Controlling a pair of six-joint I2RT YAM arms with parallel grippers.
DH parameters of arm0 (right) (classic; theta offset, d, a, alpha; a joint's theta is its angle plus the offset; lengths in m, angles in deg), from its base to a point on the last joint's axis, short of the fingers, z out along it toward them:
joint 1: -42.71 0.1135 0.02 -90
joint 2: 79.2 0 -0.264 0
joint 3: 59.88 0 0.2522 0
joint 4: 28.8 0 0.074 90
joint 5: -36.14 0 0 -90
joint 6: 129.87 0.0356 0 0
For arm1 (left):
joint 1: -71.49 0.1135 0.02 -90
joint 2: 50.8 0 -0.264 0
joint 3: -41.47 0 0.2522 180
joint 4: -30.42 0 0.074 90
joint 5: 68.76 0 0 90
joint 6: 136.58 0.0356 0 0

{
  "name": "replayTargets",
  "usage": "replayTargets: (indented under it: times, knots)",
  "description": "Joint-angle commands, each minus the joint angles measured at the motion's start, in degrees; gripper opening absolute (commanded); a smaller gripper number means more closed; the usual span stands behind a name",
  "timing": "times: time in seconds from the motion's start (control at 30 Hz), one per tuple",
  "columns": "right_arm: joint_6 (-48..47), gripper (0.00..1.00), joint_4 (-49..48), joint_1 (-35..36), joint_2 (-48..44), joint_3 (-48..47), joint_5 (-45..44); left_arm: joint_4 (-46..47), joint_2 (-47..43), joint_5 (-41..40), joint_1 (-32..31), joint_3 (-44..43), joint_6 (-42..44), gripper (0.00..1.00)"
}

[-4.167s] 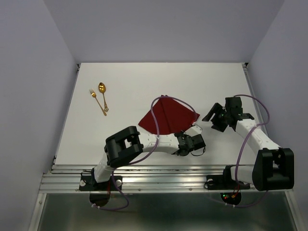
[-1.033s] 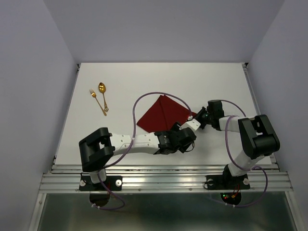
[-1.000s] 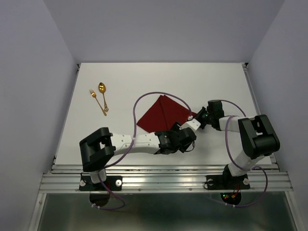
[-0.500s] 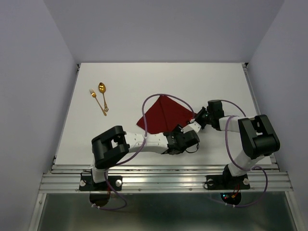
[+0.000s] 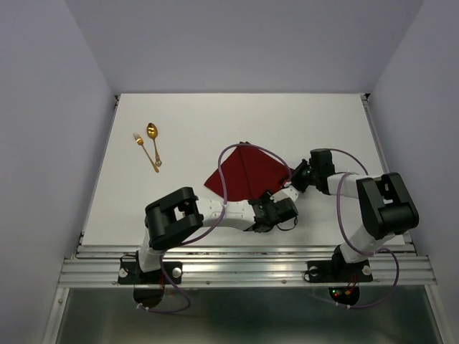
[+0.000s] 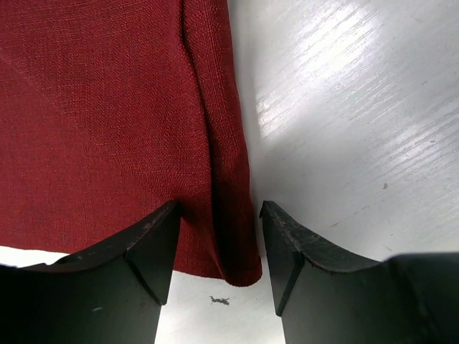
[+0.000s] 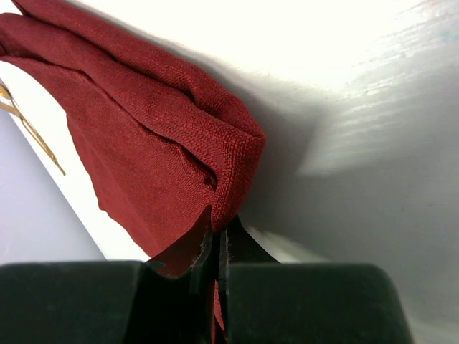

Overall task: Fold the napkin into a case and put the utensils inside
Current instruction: Pick up the upper triangle-folded napkin from the center of the board, then turn over the upper triangle folded napkin at the center of the board.

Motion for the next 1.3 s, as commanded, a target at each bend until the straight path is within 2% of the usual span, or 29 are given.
replayTargets:
  times: [0.0, 0.17, 0.4, 0.57, 0.67, 0.7, 0.73, 0.97, 1.27]
  knots:
    - [-0.07, 0.01, 2.57, 0.05, -4.69, -0.25, 0.17, -0.62, 0.88, -1.94, -0.44, 0.56, -0.05, 0.6]
    - [-0.77, 0.01, 5.56, 0.05, -6.28, -1.92, 1.4, -0.19, 1.23, -2.03, -0.36, 1.0, -0.49, 0.59]
    - [-0.95, 0.01, 6.62, 0.05, -7.25, -2.27, 1.4, -0.71, 1.67, -3.53, -0.44, 0.65, 0.04, 0.48]
    - [-1.04, 0.01, 7.24, 0.05, -7.86, -2.1, 0.7, -0.8, 0.97, -3.35, -0.36, 1.09, 0.21, 0.31]
    - [-1.13, 0.01, 7.59, 0.05, -7.69, -2.1, 0.35, -0.36, -0.52, -1.95, -0.18, 1.62, 0.22, 0.16]
    - [-1.21, 0.01, 8.03, 0.05, -7.77, -2.27, 0.35, -0.36, -0.96, -1.51, -0.01, 1.71, 0.3, 0.03]
    - [-1.39, 0.01, 8.2, 0.05, -8.12, -2.36, 0.0, -0.36, -1.49, -0.03, 0.52, 1.79, 0.3, 0.0]
    - [-4.02, 0.01, 13.56, 0.05, -11.99, -5.0, -4.39, 0.52, -11.58, 8.68, 1.75, 2.06, 3.29, 0.0]
    - [-7.89, 0.01, 19.71, 0.05, -18.67, -10.44, -10.46, -3.61, -17.4, 15.1, 2.9, -2.68, 5.05, 0.0]
